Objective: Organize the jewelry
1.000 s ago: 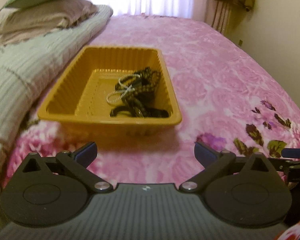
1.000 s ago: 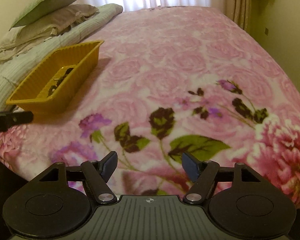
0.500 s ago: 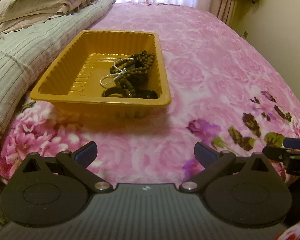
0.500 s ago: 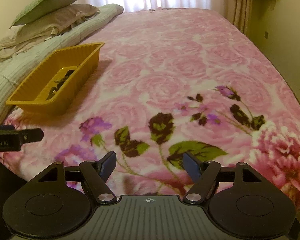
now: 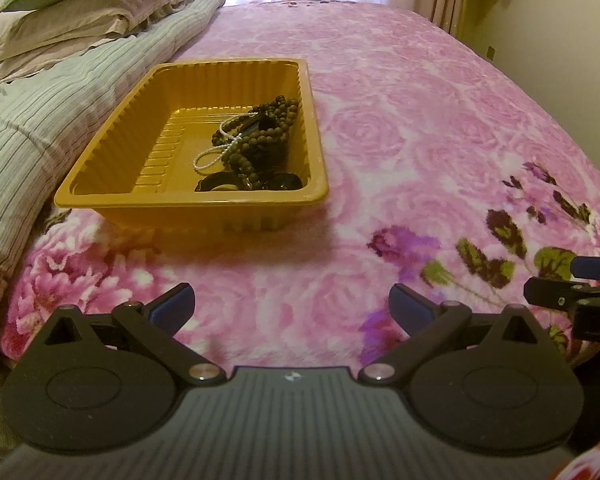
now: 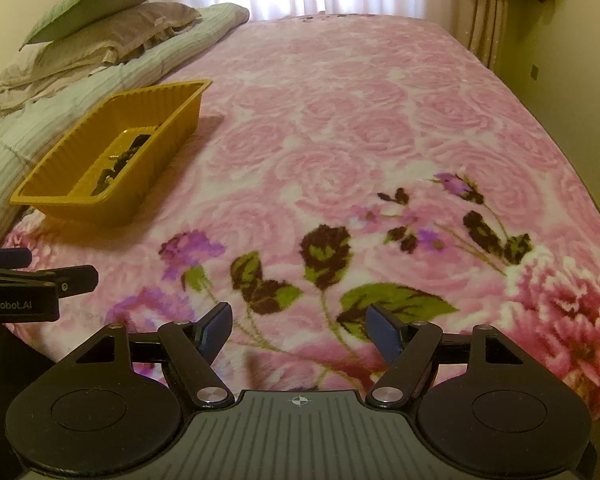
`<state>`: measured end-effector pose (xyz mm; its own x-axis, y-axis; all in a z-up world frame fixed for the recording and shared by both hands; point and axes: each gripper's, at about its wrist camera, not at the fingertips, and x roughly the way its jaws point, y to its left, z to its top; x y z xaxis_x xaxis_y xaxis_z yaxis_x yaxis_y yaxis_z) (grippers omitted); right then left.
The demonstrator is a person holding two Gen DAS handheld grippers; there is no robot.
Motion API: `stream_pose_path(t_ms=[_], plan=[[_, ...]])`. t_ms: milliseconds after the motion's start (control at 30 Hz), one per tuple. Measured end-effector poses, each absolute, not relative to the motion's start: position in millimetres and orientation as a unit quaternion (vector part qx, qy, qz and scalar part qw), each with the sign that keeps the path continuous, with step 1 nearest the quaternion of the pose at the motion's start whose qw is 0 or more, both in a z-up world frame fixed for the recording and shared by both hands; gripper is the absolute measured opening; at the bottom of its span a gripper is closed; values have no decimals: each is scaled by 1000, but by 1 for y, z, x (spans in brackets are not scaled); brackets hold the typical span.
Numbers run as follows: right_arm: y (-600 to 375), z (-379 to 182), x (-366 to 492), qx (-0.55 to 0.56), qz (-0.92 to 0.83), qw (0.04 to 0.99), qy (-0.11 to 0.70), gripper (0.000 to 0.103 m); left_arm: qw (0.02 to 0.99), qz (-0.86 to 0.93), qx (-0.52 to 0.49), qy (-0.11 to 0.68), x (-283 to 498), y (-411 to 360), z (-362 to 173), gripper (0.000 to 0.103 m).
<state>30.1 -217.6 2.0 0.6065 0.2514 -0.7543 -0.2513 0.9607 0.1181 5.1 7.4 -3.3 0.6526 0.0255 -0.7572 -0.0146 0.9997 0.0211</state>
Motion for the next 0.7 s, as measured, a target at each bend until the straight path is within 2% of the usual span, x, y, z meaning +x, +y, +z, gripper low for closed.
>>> stream_pose_path(t_ms=[700], plan=[[-218,1,31,3,139,897,421,74,912,-2,16,411,3,-1,-2,103]])
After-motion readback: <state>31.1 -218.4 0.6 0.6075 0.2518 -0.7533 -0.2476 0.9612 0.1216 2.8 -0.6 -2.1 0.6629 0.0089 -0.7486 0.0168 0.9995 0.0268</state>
